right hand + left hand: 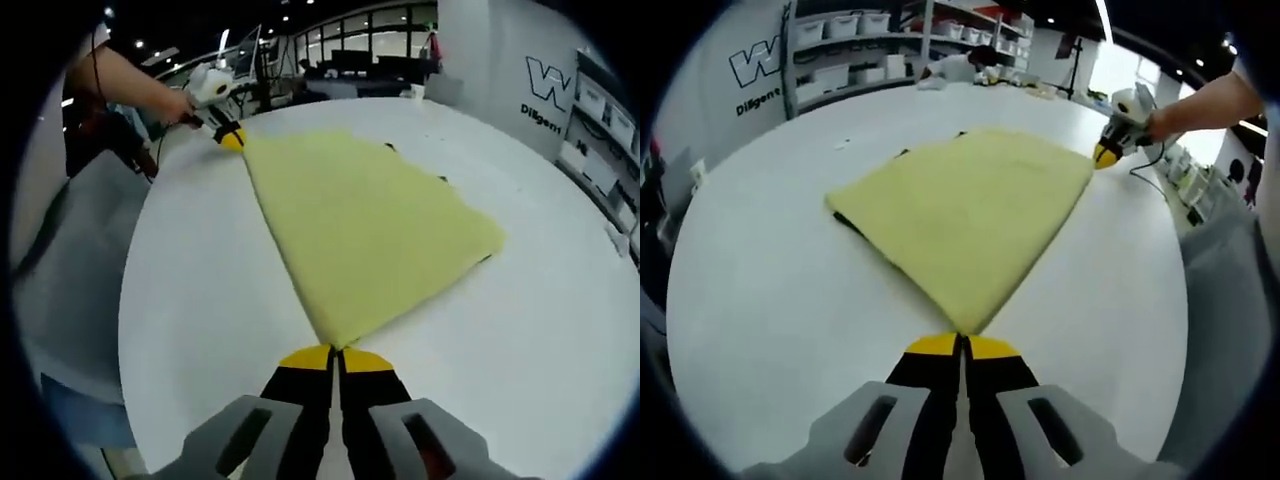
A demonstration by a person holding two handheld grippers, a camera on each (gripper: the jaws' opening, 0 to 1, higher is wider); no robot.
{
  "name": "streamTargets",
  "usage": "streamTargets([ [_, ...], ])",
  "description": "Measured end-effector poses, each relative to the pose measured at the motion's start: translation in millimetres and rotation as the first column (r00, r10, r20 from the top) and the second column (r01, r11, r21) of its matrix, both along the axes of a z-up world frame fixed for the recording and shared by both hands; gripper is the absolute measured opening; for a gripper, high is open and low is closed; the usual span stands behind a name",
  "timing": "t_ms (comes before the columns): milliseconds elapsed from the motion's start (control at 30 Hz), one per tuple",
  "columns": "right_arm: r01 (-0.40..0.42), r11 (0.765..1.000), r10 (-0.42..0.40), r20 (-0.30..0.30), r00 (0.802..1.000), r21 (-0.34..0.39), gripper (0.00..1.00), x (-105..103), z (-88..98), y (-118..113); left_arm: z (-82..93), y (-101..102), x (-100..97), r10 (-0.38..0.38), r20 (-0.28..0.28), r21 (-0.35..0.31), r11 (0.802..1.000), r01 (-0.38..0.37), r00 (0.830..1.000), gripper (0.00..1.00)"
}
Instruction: Fold the garment on the visible template until the final outline fits inside the template.
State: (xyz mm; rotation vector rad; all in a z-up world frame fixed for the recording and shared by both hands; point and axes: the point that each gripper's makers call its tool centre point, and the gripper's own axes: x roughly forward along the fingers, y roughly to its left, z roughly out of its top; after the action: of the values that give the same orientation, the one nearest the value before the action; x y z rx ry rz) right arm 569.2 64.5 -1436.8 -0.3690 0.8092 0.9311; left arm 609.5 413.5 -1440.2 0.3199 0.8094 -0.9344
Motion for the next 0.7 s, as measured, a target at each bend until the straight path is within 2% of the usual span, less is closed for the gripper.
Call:
streamTargets([
  [33, 0.011, 1.000, -0.011, -0.008, 1.000, 0.007, 0.00, -0.4, 1.1, 0.9, -0.3, 0.6, -0.6, 0.000, -0.002, 0.003, 1.000, 0.000, 1.000, 0.00],
  [67, 0.019, 1.000, -0.018, -0.016, 1.000, 0.021, 0.04, -0.7, 2.2, 2.3, -0.5, 1.1, -0.6, 0.002, -0.003, 0.003, 1.000, -0.002, 1.000, 0.00],
  [100, 0.040, 0.997, -0.038, -0.030, 0.999, 0.064, 0.08, -0.5, 5.1, 6.7, -0.6, 1.2, -0.7, 0.005, -0.005, 0.003, 1.000, -0.005, 1.000, 0.00],
  [167, 0.068, 0.996, -0.065, -0.047, 0.997, 0.063, 0.12, 1.5, 4.6, 5.6, -0.9, 0.9, -1.0, 0.005, -0.005, 0.003, 1.000, -0.005, 1.000, 0.00],
  [200, 0.067, 0.996, -0.065, -0.039, 0.997, 0.066, 0.11, 3.0, 5.2, 6.0, -1.0, 0.6, -1.3, 0.003, -0.005, 0.005, 1.000, -0.003, 1.000, 0.00],
  [267, 0.092, 0.992, -0.087, -0.061, 0.994, 0.084, 0.09, 4.6, 4.2, 7.8, -1.1, -0.5, -2.4, -0.001, -0.005, 0.008, 1.000, 0.001, 1.000, 0.00],
  [333, 0.092, 0.993, -0.088, -0.057, 0.994, 0.067, 0.01, 4.5, 1.7, 6.8, -1.0, -0.4, -2.8, 0.000, -0.003, 0.010, 1.000, 0.000, 1.000, 0.00],
  [533, 0.116, 0.990, -0.111, -0.067, 0.992, 0.078, 0.00, -5.7, -0.4, -1.4, -1.1, 3.1, -9.0, 0.011, -0.007, 0.010, 1.000, -0.011, 1.000, 0.00],
  [700, 0.120, 0.990, -0.114, -0.076, 0.991, 0.072, 0.00, -21.2, -4.4, -3.3, -1.5, 1.1, -23.5, 0.030, -0.012, -0.013, 0.999, -0.030, 0.999, 0.00],
])
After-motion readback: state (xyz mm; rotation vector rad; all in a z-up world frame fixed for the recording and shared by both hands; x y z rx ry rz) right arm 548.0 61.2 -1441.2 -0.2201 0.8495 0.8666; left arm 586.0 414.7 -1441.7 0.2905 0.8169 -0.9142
